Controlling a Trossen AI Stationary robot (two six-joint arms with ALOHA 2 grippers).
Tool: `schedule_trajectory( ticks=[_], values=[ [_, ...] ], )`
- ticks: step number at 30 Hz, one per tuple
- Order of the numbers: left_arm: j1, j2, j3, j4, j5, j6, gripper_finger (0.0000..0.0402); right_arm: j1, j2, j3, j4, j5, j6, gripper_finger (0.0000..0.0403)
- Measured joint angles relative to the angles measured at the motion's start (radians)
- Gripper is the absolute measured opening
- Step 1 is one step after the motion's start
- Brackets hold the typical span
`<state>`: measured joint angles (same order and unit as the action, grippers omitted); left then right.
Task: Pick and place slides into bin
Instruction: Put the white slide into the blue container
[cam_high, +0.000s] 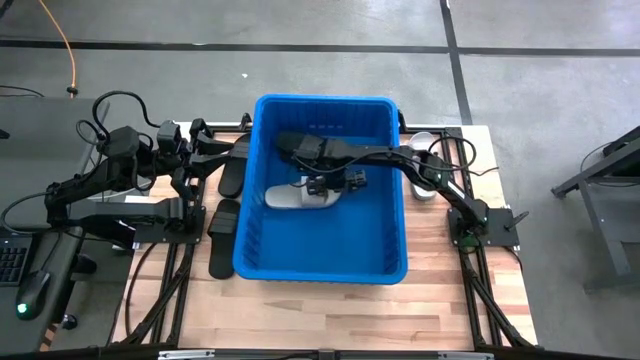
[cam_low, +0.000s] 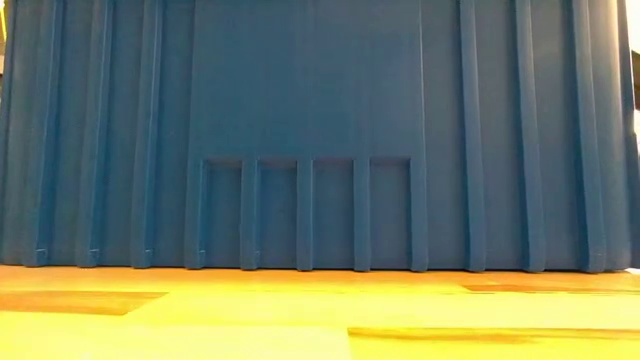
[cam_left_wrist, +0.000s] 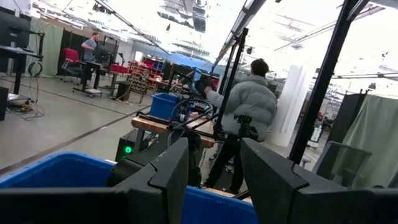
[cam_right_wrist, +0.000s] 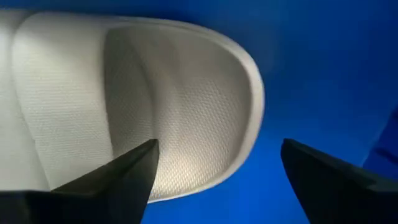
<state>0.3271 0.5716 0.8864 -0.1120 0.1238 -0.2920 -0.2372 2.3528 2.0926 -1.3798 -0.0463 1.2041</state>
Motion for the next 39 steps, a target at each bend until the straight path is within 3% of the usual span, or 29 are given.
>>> schedule_trajectory(
  ticks=[10, 17, 20, 24, 28, 34, 39],
  values=[
    [0.000, 0.000, 0.000, 0.000, 0.026, 0.000, 0.0138, 0.018, -0.004, 0.038, -0.043, -0.016, -0.035, 0.0331],
    [0.000, 0.002, 0.000, 0.000, 0.025, 0.000, 0.0138, 0.028, -0.005, 0.189, -0.098, 0.010, -0.106, 0.0330],
    [0.000, 0.002, 0.000, 0.000, 0.024, 0.000, 0.0138, 0.054, -0.010, 0.267, -0.090, 0.085, -0.107, 0.0330],
    [0.000, 0.002, 0.000, 0.000, 0.025, 0.000, 0.0138, 0.081, -0.075, 0.220, 0.007, 0.115, -0.130, 0.0330],
    [0.000, 0.002, 0.000, -0.001, 0.025, 0.000, 0.0138, 0.116, -0.096, 0.241, -0.038, 0.206, -0.114, 0.0330],
    [0.000, 0.002, 0.000, -0.001, 0.026, 0.011, 0.0138, 0.160, -0.157, 0.242, -0.053, 0.164, 0.008, 0.0330],
    [0.000, 0.000, 0.000, -0.002, 0.042, 0.035, 0.0138, 0.261, -0.230, 0.248, 0.172, 0.415, -0.034, 0.0330]
  ],
)
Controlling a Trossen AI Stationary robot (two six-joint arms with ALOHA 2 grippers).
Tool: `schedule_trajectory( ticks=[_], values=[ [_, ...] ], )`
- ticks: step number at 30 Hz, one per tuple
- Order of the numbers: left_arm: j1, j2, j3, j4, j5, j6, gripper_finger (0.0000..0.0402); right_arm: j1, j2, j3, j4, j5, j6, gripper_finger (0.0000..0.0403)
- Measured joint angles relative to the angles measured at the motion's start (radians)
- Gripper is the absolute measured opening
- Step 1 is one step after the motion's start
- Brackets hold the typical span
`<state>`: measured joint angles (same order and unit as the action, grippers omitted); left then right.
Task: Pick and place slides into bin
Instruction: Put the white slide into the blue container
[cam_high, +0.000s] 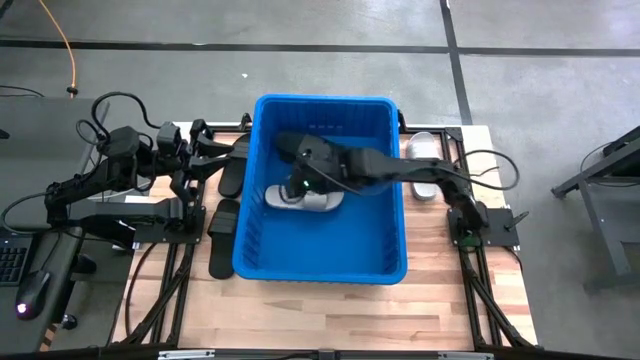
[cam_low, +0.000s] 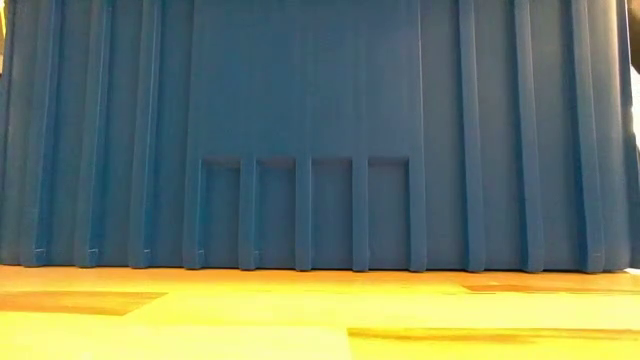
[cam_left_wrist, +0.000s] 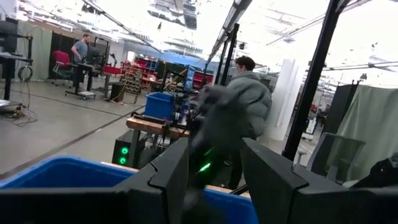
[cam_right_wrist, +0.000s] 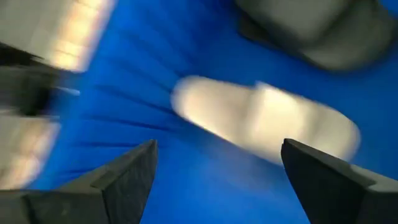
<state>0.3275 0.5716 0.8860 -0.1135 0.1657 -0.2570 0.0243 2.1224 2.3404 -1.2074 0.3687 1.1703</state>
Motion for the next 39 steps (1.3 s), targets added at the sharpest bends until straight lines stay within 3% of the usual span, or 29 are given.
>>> schedule_trajectory(
  ticks=[9, 14, 17, 21, 24, 27, 31, 34, 37, 39],
  values=[
    [0.000, 0.000, 0.000, 0.000, 0.006, 0.004, 0.0138, 0.081, -0.071, -0.001, 0.070, 0.207, -0.013, 0.0330],
    [0.000, 0.000, 0.000, 0.000, 0.002, 0.016, 0.0138, 0.171, -0.074, 0.000, 0.437, 0.222, -0.228, 0.0330],
    [0.000, 0.000, 0.000, 0.000, 0.001, 0.018, 0.0138, 0.215, -0.073, 0.003, 0.554, 0.312, -0.282, 0.0330],
    [0.000, 0.000, 0.000, 0.001, -0.001, 0.021, 0.0138, 0.247, -0.062, -0.002, 0.276, 0.448, -0.049, 0.0330],
    [0.000, 0.000, 0.000, 0.001, -0.001, 0.021, 0.0138, 0.281, -0.069, -0.040, 0.334, 0.551, -0.004, 0.0330],
    [0.000, 0.000, 0.000, 0.001, -0.001, 0.017, 0.0138, 0.296, -0.086, -0.128, 0.623, 0.485, -0.157, 0.0330],
    [0.000, 0.000, 0.000, 0.003, 0.000, 0.017, 0.0138, 0.249, -0.081, -0.273, 1.143, 0.242, -0.431, 0.0330],
    [0.000, 0.000, 0.000, 0.003, 0.001, 0.013, 0.0138, 0.209, -0.111, -0.377, 1.338, 0.122, -0.516, 0.0330],
    [0.000, -0.007, 0.000, 0.003, 0.020, -0.006, 0.0138, 0.196, -0.200, -0.529, 1.473, 0.126, -0.543, 0.0330],
    [0.000, -0.018, 0.000, 0.003, 0.028, -0.008, 0.0138, 0.209, -0.290, -0.667, 1.528, 0.185, -0.542, 0.0330]
  ],
)
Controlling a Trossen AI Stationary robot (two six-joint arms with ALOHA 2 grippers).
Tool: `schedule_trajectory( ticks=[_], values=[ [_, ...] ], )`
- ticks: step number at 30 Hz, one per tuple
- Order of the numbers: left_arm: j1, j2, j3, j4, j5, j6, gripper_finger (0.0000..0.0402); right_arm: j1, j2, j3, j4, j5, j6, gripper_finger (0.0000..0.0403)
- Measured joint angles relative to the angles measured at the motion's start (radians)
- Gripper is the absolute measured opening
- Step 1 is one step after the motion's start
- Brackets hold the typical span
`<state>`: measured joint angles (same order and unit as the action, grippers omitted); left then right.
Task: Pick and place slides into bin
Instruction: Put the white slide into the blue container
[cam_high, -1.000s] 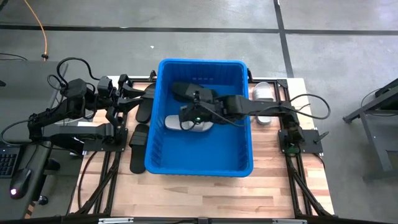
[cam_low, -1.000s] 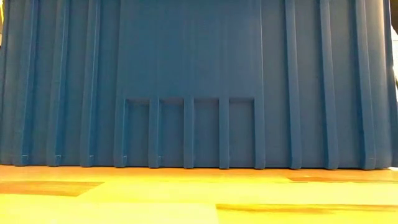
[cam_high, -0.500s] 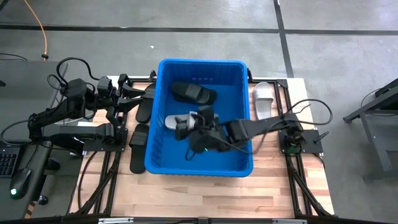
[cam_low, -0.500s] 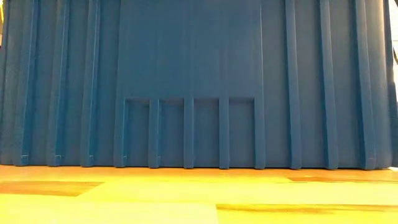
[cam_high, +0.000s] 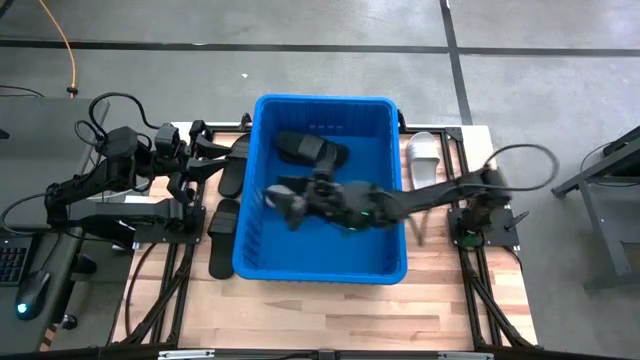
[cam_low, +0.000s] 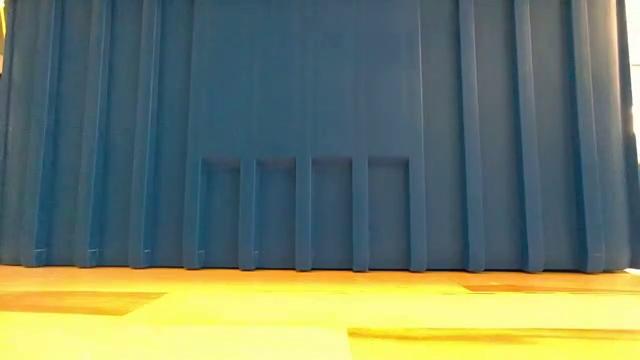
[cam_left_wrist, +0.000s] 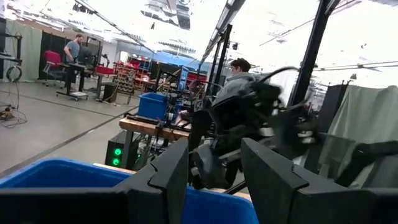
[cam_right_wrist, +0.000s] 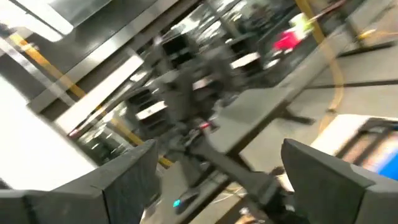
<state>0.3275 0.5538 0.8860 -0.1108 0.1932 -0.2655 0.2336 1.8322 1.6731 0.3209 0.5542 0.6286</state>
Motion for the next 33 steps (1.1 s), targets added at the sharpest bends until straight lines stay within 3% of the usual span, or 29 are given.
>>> schedule_trajectory(
  ticks=[5, 9, 14, 18, 25, 33],
  values=[
    [0.000, -0.021, 0.000, 0.003, -0.008, 0.000, 0.0138, 0.065, -0.279, -0.377, 0.106, 0.240, 0.018, 0.0330],
    [0.000, -0.027, 0.000, 0.002, -0.031, 0.006, 0.0138, 0.095, -0.423, -0.555, 0.159, 0.358, 0.054, 0.0330],
    [0.000, -0.026, 0.000, 0.002, -0.074, 0.007, 0.0138, 0.180, -0.615, -0.793, 0.128, 0.779, 0.276, 0.0330],
    [0.000, -0.027, 0.000, 0.002, -0.084, 0.007, 0.0138, 0.280, -0.741, -0.963, 0.126, 1.007, 0.469, 0.0330],
    [0.000, -0.021, 0.000, 0.001, -0.164, 0.006, 0.0138, 0.301, -0.890, -1.197, 0.122, 1.015, 0.746, 0.0330],
    [0.000, -0.020, 0.000, 0.001, -0.212, -0.001, 0.0138, 0.287, -0.992, -1.308, 0.114, 1.017, 0.738, 0.0330]
  ],
)
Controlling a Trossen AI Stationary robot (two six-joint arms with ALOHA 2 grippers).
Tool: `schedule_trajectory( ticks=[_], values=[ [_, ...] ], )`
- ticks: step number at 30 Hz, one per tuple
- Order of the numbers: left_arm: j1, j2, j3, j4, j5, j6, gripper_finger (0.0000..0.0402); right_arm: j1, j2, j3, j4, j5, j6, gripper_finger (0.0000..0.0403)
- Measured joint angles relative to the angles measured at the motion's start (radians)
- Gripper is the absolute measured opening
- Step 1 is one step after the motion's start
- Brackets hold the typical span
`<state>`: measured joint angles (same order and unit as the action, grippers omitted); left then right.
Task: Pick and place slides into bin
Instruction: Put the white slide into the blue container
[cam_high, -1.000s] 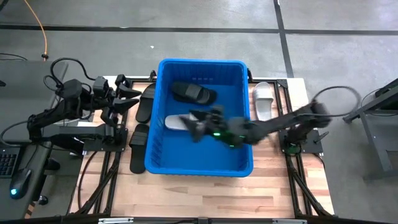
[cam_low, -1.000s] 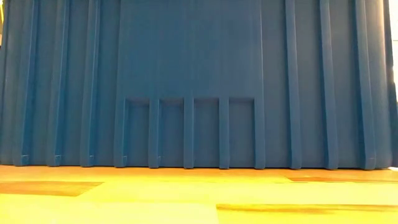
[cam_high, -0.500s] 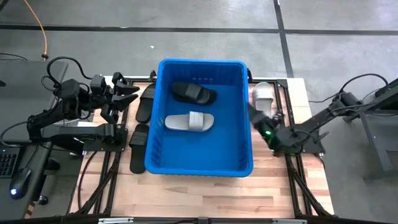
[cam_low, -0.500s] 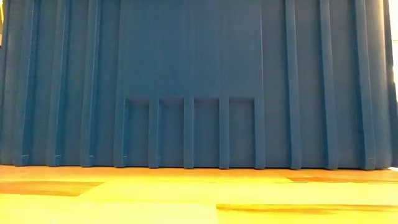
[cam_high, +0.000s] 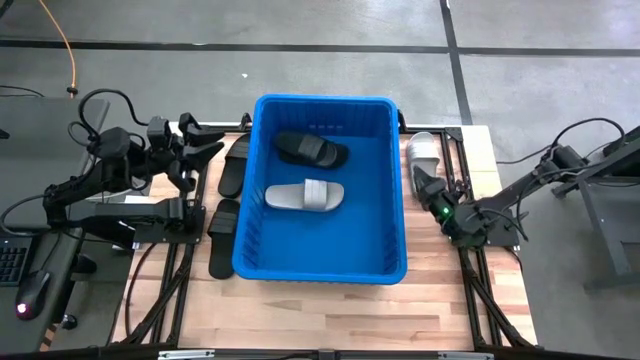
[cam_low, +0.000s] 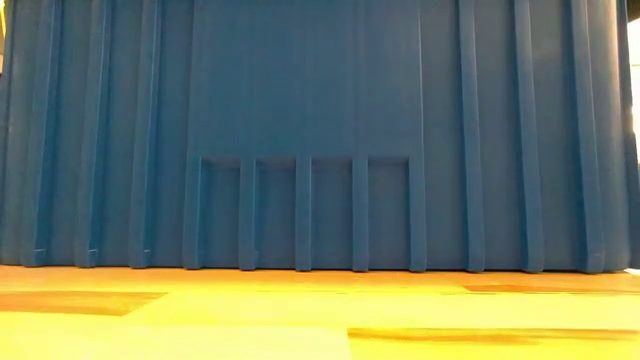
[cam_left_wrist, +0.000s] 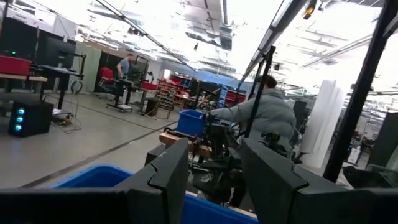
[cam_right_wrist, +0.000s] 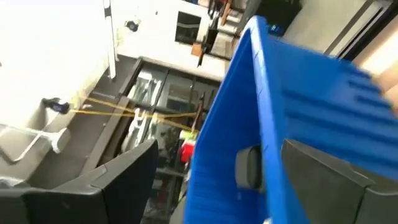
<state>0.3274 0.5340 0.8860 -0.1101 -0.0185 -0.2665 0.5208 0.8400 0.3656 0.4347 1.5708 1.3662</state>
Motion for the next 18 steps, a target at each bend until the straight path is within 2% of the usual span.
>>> schedule_trajectory(
  ticks=[13, 18],
  values=[
    [0.000, 0.008, 0.000, -0.001, -0.073, 0.016, 0.0138, -0.094, -0.055, -0.004, -0.015, -0.017, -0.031, 0.0330],
    [0.000, 0.014, 0.000, 0.001, -0.073, 0.016, 0.0138, -0.128, -0.055, -0.004, -0.059, -0.003, 0.135, 0.0330]
  ],
)
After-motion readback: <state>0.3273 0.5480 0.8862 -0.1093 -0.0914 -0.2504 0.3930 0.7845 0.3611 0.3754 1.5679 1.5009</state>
